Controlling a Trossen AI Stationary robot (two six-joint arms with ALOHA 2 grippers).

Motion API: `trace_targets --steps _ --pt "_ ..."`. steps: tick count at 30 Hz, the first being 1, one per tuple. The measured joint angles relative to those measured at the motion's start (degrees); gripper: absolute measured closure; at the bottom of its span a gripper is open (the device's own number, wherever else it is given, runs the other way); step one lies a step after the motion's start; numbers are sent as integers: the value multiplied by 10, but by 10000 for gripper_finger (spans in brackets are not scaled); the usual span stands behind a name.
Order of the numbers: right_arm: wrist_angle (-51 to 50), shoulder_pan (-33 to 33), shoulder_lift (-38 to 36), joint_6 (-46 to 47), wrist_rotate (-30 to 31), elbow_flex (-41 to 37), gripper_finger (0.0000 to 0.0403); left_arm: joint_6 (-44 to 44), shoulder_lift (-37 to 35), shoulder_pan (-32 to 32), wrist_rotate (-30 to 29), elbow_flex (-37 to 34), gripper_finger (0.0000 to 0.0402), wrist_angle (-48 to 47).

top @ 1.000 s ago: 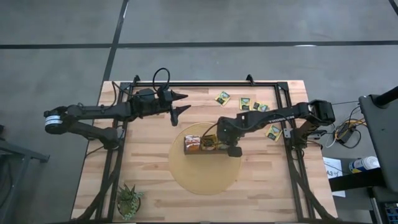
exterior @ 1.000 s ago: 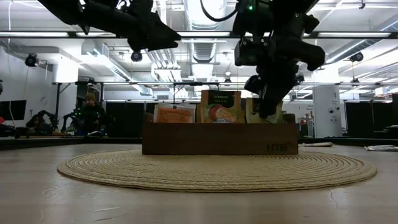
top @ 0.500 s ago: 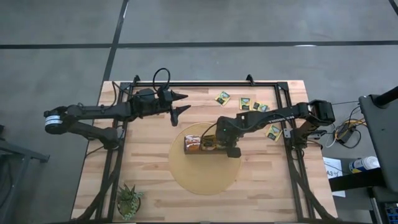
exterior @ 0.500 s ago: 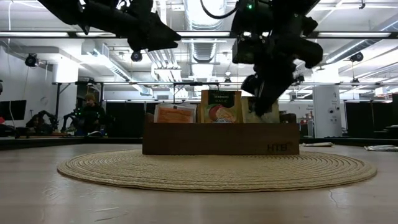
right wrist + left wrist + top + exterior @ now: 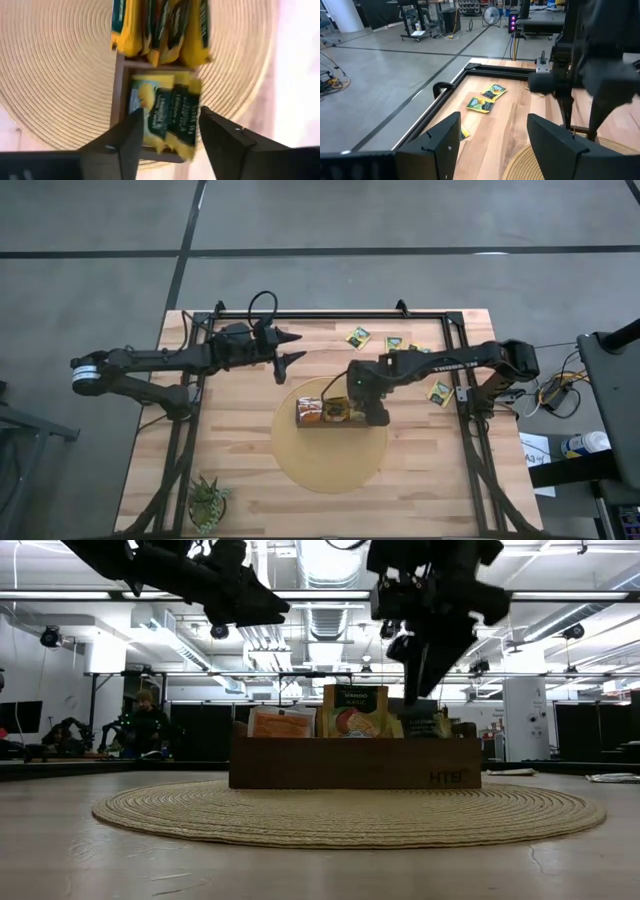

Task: Pick & Place Tea
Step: Put the yellow tea bag into the right section of the wooden organizer

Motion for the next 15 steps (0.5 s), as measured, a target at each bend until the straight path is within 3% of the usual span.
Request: trace_targets --steps 8,15 --pt "-13 -39 -12 -49 31 33 177 0 0 0 0 0 180 -26" --pt "1 -139 -20 -75 71 13 170 -2 0 0 0 -11 180 -49"
